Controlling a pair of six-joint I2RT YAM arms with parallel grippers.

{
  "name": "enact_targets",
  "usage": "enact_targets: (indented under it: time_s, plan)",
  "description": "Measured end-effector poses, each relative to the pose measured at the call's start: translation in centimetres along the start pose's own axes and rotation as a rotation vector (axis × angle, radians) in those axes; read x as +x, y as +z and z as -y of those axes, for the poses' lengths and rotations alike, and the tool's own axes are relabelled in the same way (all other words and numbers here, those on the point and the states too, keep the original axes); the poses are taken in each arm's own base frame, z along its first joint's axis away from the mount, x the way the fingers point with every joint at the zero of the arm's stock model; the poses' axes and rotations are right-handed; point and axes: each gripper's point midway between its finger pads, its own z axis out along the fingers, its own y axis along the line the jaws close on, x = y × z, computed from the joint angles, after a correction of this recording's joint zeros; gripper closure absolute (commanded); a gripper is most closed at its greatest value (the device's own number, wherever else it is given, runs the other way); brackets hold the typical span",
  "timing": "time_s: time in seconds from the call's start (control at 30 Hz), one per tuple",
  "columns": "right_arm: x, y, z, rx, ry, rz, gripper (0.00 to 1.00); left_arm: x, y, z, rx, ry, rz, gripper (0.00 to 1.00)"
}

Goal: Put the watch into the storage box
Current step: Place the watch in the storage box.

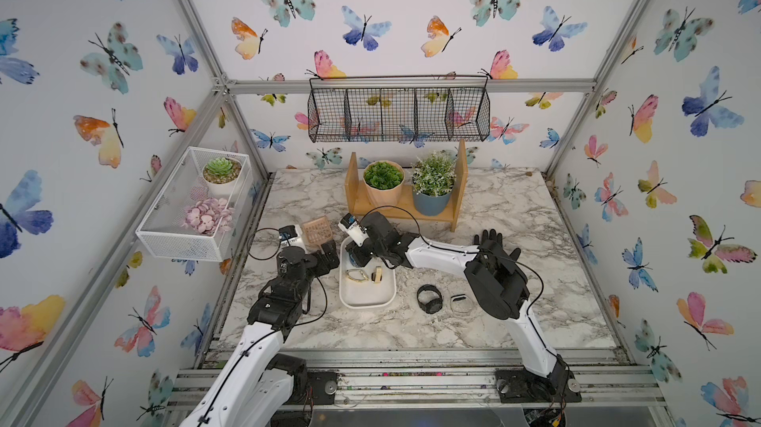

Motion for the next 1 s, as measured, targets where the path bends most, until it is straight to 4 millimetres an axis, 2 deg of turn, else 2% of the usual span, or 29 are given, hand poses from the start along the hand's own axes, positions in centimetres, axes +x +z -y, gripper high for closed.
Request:
enact_targets:
  time_s: [0.2, 0.4, 0.5, 0.63, 0.77, 0.83, 0.93, 1.0]
  plan:
    - [0.4, 0.4, 0.2, 0.009, -0.001, -0.008, 0.74, 0.1, 0.0, 0.2, 0.013, 0.000, -0.007, 0.02]
    - [0.5, 0.3, 0.5, 0.023, -0.006, -0.009, 0.73, 0.2, 0.0, 0.4, 0.023, 0.000, -0.012, 0.01]
    - [0.9, -0.8, 0.5, 0.035, -0.006, -0.015, 0.72, 0.3, 0.0, 0.6, 0.035, 0.004, -0.019, 0.01]
    - [0.2, -4.7, 0.3, 0.068, -0.012, 0.012, 0.70, 1.0, 0.2, 1.4, 0.063, 0.035, -0.046, 0.01]
    - [-2.5, -10.4, 0.3, 0.114, -0.018, 0.100, 0.69, 1.8, 0.3, 3.6, 0.121, 0.093, -0.082, 0.01]
    - [-2.9, -13.0, 0.4, 0.134, -0.011, 0.133, 0.68, 2.3, 0.3, 4.9, 0.158, 0.127, -0.099, 0.01]
    - [-1.2, -16.2, 1.4, 0.182, 0.025, 0.133, 0.67, 3.2, 0.1, 7.0, 0.222, 0.184, -0.122, 0.01]
    - [1.4, -17.8, 2.5, 0.226, 0.068, 0.093, 0.67, 4.0, -0.2, 8.5, 0.271, 0.229, -0.141, 0.01]
